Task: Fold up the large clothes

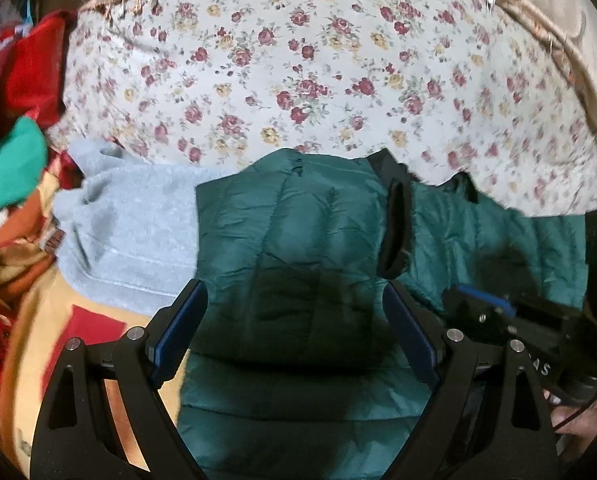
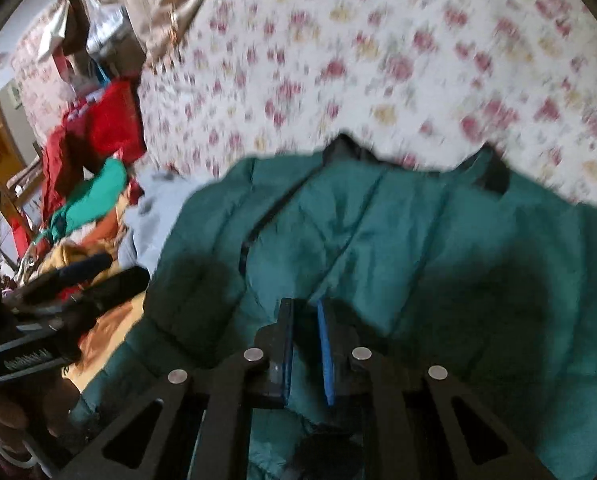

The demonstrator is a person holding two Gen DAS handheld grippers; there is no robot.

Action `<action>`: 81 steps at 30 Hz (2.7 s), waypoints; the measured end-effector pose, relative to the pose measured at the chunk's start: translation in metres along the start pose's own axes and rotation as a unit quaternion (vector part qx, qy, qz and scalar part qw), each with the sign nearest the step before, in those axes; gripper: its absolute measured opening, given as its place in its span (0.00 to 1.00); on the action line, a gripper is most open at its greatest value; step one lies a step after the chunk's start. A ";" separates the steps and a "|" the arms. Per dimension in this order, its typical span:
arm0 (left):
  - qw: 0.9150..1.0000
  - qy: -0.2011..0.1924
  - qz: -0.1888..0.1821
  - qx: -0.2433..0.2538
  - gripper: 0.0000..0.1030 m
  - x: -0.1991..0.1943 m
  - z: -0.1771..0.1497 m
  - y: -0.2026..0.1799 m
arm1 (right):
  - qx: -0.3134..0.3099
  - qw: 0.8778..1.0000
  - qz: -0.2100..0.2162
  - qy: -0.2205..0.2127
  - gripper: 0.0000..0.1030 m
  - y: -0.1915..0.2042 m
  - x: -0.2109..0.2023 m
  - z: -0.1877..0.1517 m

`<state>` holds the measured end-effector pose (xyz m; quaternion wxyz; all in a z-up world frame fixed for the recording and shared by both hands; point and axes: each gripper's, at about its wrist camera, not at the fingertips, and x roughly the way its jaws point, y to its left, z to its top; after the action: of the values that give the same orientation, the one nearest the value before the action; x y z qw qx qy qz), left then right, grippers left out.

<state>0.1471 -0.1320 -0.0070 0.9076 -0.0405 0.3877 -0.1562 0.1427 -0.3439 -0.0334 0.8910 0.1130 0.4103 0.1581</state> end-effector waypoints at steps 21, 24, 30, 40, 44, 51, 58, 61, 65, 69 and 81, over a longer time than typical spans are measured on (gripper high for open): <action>0.996 0.048 -0.074 -0.024 0.15 0.047 0.026 -0.066 | 0.063 0.986 -0.124 -0.090 0.80 -0.103 -0.196 -0.057; 0.999 -0.002 -0.047 0.003 0.15 0.015 0.033 -0.052 | 0.074 0.986 -0.124 -0.085 0.80 -0.111 -0.172 -0.055; 0.999 -0.038 0.011 0.003 0.14 -0.016 0.031 0.004 | 0.041 0.988 -0.135 -0.065 0.80 -0.096 -0.101 -0.020; 0.998 0.033 0.044 0.001 0.25 0.033 0.008 0.021 | -0.014 0.980 -0.198 0.015 0.83 -0.080 0.003 -0.001; 0.999 0.025 0.021 -0.026 0.65 0.017 0.009 0.032 | -0.004 0.981 -0.192 0.005 0.83 -0.079 -0.023 0.000; 0.999 -0.026 0.005 -0.040 0.68 -0.011 0.020 0.021 | -0.011 0.986 -0.163 -0.038 0.83 -0.066 -0.080 -0.016; 0.999 0.003 0.031 -0.007 0.68 0.037 0.014 -0.004 | -0.002 0.982 -0.188 -0.034 0.83 -0.079 -0.056 -0.013; 0.998 0.031 0.047 0.000 0.69 0.066 0.009 -0.005 | 0.006 0.979 -0.204 -0.011 0.83 -0.092 -0.028 -0.017; 0.998 0.026 0.052 -0.002 0.76 0.080 0.006 -0.001 | 0.014 0.978 -0.205 -0.022 0.88 -0.101 -0.013 -0.018; 0.998 0.029 0.055 0.000 0.79 0.085 0.005 0.000 | 0.023 0.977 -0.210 -0.025 0.95 -0.109 -0.004 -0.017; 0.998 0.030 0.059 0.003 0.81 0.087 0.004 0.000 | 0.026 0.979 -0.193 -0.056 0.95 -0.089 -0.067 -0.029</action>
<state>0.2068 -0.1599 -0.0647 0.9032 -0.0101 0.4162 -0.1046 0.0964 -0.4488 -0.0343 0.9231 0.0637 0.3778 -0.0339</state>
